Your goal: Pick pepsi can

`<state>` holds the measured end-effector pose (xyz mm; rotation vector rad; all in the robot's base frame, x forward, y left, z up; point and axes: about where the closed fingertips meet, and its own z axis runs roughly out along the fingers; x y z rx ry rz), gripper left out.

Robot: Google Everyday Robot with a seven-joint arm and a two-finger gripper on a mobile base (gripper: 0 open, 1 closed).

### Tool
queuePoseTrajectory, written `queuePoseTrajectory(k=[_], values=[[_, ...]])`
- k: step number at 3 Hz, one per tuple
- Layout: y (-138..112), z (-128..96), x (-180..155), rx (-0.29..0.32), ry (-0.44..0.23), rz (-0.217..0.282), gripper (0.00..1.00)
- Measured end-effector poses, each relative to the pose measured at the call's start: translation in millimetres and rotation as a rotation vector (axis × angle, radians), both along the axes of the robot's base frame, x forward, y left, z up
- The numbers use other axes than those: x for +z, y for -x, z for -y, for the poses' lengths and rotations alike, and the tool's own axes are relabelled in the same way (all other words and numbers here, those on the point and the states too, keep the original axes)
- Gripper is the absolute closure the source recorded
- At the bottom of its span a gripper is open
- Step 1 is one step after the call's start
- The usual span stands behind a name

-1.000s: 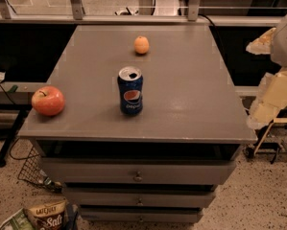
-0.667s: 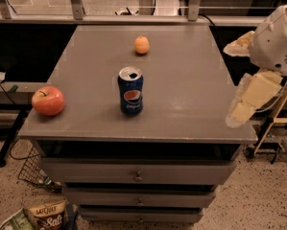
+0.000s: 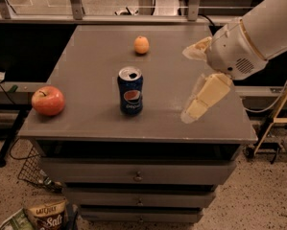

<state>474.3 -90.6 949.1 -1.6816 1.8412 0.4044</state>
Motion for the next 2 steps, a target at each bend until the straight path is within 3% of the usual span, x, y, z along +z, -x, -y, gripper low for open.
queuePoseTrajectory(k=[2], values=[[-48,-51,-11,-0.074,-0.07,-0.009,0.0]])
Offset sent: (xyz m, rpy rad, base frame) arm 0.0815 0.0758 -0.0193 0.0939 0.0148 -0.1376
